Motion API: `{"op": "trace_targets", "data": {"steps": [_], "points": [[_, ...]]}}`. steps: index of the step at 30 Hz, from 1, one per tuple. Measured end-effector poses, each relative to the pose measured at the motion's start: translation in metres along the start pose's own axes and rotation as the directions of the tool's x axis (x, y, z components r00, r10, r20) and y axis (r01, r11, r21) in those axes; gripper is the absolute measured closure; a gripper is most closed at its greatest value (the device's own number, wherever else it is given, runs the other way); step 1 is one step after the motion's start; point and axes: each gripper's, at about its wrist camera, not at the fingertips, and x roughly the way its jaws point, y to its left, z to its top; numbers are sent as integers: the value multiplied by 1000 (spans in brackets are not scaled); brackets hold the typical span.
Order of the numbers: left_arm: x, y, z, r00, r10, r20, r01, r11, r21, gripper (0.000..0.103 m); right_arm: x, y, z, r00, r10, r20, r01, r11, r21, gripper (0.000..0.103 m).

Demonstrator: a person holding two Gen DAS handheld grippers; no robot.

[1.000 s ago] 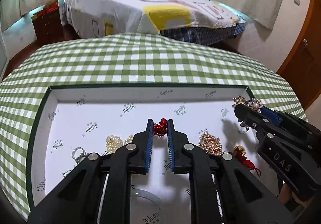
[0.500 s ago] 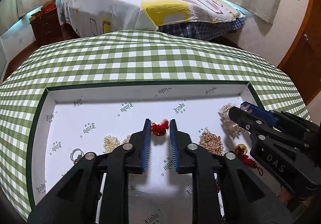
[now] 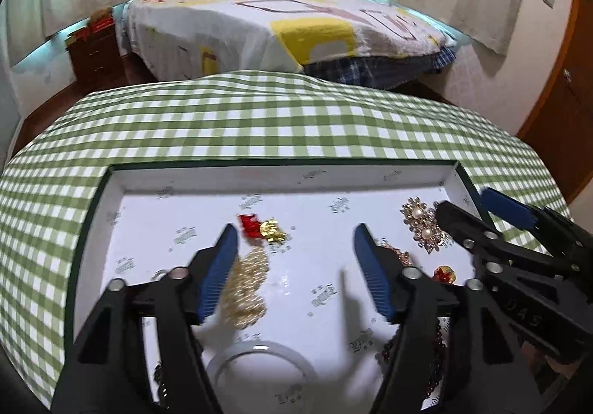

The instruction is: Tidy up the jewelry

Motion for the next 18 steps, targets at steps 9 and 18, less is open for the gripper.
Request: {"op": "trace_targets", "data": {"steps": [9,18], "points": [[-56,13,-25,996,35,86,-36,999,6,12,-42,11,-22,997,-37,63,39,999,-26,21],[-125,29,-63,986,56,158,-55,998,-12,8,-83,24,-57,995,-42,86,42,999,1,18]]}}
